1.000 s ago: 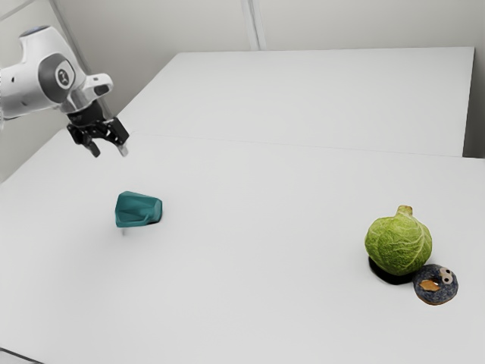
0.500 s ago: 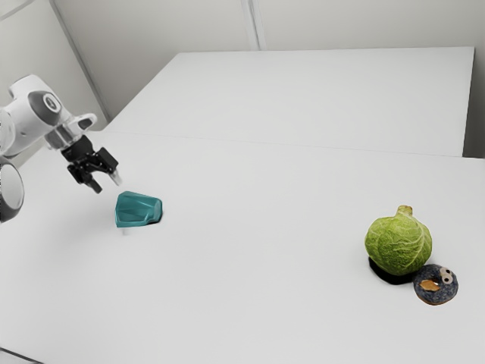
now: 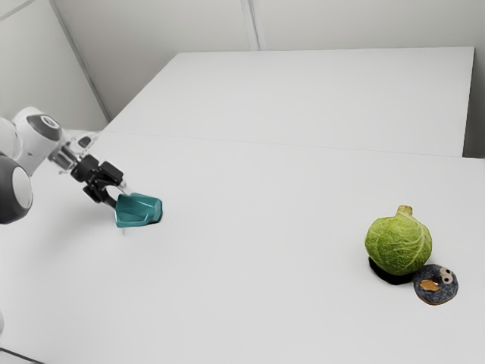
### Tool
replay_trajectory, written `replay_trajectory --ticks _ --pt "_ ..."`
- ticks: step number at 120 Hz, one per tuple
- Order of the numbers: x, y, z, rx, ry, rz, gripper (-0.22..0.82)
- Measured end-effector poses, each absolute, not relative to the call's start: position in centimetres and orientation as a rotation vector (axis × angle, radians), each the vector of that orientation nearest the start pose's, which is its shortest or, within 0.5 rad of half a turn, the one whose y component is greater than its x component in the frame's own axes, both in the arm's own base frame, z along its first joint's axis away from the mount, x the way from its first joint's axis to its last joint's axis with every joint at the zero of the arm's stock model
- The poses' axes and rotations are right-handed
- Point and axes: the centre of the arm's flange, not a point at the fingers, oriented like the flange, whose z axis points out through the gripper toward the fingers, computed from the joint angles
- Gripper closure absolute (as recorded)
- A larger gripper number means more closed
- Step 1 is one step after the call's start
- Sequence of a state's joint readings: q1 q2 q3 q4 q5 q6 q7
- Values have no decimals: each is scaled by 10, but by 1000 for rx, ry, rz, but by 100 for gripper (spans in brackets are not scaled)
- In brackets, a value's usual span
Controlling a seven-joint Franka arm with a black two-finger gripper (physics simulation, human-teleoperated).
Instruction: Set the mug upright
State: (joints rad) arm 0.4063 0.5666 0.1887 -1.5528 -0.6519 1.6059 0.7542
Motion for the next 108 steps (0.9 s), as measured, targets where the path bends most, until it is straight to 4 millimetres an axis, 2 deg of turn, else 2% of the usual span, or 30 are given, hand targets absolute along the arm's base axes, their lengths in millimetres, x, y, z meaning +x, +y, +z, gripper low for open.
replay_trajectory --ticks 16,28,40,57,68,83,108 --pt "579 292 296 2380 33 -36 0" --pt "580 291 288 2350 35 -21 6" --pt "581 288 284 2329 36 -4 20" --pt "583 287 285 2310 37 23 48" --pt "584 287 286 2296 41 44 58" --pt "587 285 288 2263 51 83 68" --pt "592 277 292 2207 60 130 74"
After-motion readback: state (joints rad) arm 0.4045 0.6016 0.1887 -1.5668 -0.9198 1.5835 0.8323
